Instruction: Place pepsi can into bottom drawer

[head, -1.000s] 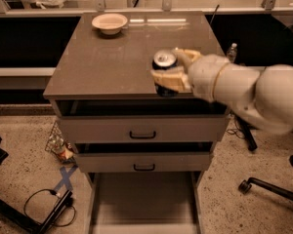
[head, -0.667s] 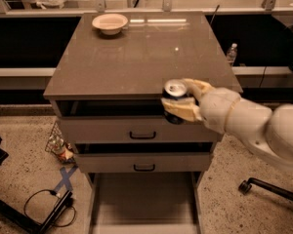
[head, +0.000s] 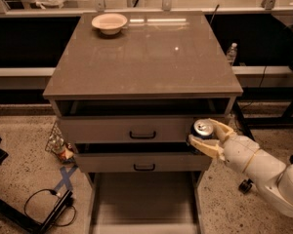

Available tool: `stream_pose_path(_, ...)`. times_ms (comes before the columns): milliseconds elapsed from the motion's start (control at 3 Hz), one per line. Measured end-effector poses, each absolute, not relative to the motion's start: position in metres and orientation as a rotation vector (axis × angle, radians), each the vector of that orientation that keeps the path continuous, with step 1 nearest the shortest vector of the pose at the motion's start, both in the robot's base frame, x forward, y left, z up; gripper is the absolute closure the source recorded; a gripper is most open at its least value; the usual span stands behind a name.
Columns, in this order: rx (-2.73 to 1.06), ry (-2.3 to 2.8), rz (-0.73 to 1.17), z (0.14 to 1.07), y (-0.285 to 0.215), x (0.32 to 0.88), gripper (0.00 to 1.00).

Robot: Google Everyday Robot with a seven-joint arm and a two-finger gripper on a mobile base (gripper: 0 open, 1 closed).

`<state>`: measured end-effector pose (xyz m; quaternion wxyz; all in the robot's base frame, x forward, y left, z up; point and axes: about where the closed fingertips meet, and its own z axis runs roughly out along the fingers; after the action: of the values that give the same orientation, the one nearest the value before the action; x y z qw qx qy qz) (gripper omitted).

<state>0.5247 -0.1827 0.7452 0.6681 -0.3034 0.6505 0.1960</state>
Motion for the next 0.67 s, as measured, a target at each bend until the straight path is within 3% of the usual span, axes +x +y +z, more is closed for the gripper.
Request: stream_pose_path(667,-0.647,1.477,0.478,0.7323,-0.1787,0.5241,1.0)
